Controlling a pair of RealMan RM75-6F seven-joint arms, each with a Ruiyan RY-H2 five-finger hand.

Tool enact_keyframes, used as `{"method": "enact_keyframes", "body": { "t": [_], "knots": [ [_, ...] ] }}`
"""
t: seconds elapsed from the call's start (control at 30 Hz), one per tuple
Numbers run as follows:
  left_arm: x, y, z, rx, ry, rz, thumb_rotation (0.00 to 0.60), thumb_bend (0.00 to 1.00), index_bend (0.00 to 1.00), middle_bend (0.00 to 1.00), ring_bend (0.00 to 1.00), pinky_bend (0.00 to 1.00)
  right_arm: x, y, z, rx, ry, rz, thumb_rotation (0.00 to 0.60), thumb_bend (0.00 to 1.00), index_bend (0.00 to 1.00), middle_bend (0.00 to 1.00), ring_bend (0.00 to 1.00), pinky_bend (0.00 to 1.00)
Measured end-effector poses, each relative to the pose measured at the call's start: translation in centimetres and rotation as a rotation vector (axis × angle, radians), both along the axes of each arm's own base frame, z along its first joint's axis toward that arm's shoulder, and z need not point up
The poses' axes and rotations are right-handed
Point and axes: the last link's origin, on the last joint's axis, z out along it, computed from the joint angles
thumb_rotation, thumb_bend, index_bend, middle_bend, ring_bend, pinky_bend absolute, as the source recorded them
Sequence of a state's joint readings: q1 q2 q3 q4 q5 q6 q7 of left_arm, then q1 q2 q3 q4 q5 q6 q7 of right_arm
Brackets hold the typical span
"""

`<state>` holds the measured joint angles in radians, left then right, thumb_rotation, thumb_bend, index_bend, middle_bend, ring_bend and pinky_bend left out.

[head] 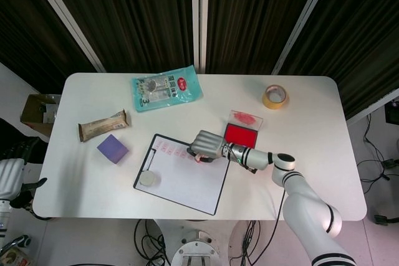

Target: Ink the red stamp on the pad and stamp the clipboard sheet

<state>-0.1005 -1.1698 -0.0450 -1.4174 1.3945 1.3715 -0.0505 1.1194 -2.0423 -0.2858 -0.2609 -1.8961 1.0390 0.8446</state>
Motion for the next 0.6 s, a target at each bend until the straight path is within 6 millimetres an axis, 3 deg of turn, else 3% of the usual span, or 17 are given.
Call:
{"method": "enact_keyframes", "body": {
  "t": [0.6],
  "knots": [
    [0.09, 0.01, 0.05, 0.0, 0.002, -0.001, 0.6, 0.0, 0.11, 0.14, 0.12, 0.24, -0.58, 0.11, -0.29, -0.01, 0.009, -0.019, 0.6, 0.48, 1.0, 0.85, 0.92, 1.0]
  ]
}}
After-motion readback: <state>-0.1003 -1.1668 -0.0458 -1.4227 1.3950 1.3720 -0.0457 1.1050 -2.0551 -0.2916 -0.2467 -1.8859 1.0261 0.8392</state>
